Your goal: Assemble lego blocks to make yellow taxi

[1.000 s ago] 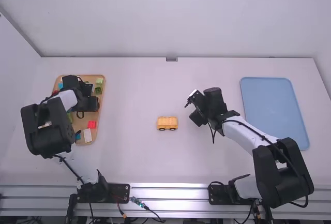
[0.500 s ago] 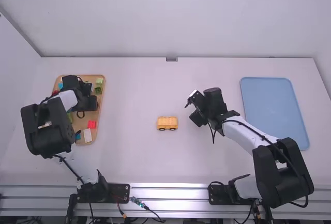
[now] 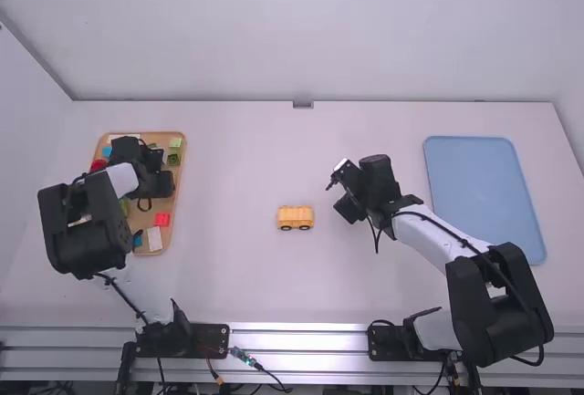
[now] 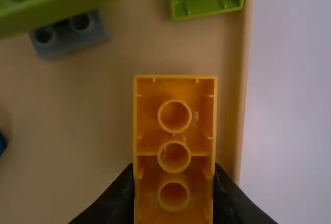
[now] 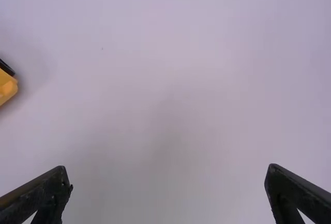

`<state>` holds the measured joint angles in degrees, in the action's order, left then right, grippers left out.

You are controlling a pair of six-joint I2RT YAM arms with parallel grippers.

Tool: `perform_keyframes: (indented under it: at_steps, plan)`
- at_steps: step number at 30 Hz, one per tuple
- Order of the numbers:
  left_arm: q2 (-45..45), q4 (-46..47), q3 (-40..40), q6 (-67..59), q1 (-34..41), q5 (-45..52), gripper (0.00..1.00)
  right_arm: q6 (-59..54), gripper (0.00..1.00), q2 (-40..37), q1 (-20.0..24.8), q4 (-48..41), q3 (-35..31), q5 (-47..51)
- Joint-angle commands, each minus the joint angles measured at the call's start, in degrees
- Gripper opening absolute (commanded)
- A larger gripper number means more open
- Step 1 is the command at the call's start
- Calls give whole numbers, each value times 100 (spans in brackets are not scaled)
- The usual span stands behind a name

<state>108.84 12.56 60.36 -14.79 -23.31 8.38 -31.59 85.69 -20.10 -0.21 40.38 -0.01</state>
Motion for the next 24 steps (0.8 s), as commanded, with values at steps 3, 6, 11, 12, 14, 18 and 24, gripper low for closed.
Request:
perform_keyframes:
  at_steps: [3, 6, 11, 12, 14, 18, 24]
  plan:
    - [-127, 0, -63, -14, -7, 68, 26, 15, 99, -90, -24, -20, 9, 7]
    - [-127, -50, -66, -14, 26, 83, 20, 17, 99, -90, -9, -15, 9, 7]
    - [-127, -107, -63, -10, 28, 94, 10, 13, 99, -90, -42, 17, 9, 9]
    - [-127, -105, -63, -12, 28, 131, 11, 11, 99, -90, -57, 22, 9, 11]
    - [-129, -83, -63, -14, 26, 116, 11, 9, 99, -90, -61, 24, 9, 11]
    - [-129, 151, 57, -14, -17, 114, 2, 11, 99, -90, -52, 28, 9, 7]
    - [-127, 682, 457, -19, 28, 103, 2, 11, 99, -90, -52, 37, 9, 7]
